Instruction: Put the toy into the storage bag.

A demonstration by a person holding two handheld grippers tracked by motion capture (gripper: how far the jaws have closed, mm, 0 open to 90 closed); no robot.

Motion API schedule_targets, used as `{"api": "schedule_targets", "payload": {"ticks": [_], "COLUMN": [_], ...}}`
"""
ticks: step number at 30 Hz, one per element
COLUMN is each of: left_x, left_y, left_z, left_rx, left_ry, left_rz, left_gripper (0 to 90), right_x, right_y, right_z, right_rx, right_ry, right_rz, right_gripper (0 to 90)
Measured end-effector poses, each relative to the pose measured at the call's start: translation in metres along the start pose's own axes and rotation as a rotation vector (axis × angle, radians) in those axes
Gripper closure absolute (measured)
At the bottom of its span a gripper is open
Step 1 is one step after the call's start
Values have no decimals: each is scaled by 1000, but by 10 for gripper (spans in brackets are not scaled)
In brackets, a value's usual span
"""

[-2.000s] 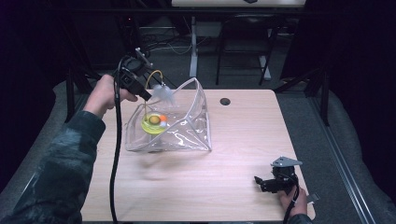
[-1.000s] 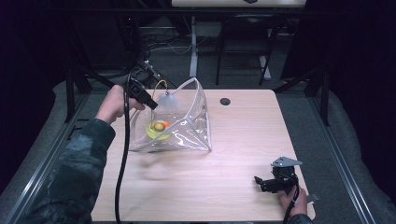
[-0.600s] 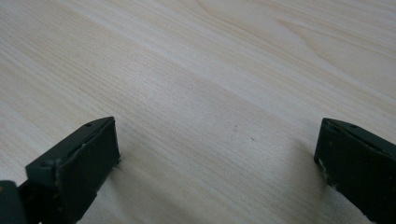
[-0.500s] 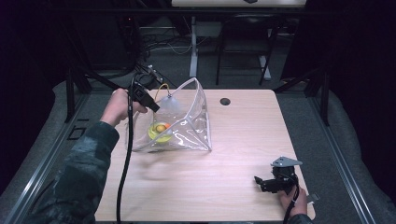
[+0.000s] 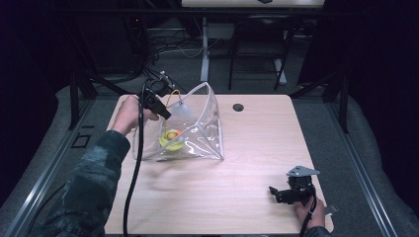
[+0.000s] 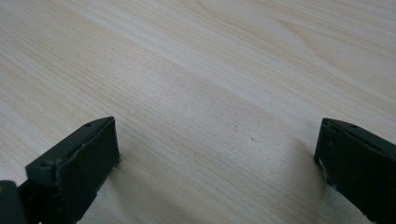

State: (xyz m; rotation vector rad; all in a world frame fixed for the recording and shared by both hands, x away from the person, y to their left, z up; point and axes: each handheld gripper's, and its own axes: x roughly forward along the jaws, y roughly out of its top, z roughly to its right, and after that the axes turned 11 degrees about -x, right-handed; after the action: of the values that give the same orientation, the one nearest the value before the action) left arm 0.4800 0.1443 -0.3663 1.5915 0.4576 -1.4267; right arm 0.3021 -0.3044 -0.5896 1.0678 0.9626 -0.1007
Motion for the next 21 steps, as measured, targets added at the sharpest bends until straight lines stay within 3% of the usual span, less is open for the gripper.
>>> {"api": "schedule_targets", "payload": {"ticks": [3, 21], "left_x": [5, 24], "left_y": [0, 0], "left_z": [2, -1], "left_rx": [7, -23], "left_ry": [14, 5], "left_rz": [-15, -42], "left_gripper": [877, 877], "right_x": [0, 0], "right_y": [0, 0], "right_z": [0, 0], "right_rx": [0, 0], "right_ry": [1, 1], "right_rz": [0, 0], "right_gripper": [0, 0]}}
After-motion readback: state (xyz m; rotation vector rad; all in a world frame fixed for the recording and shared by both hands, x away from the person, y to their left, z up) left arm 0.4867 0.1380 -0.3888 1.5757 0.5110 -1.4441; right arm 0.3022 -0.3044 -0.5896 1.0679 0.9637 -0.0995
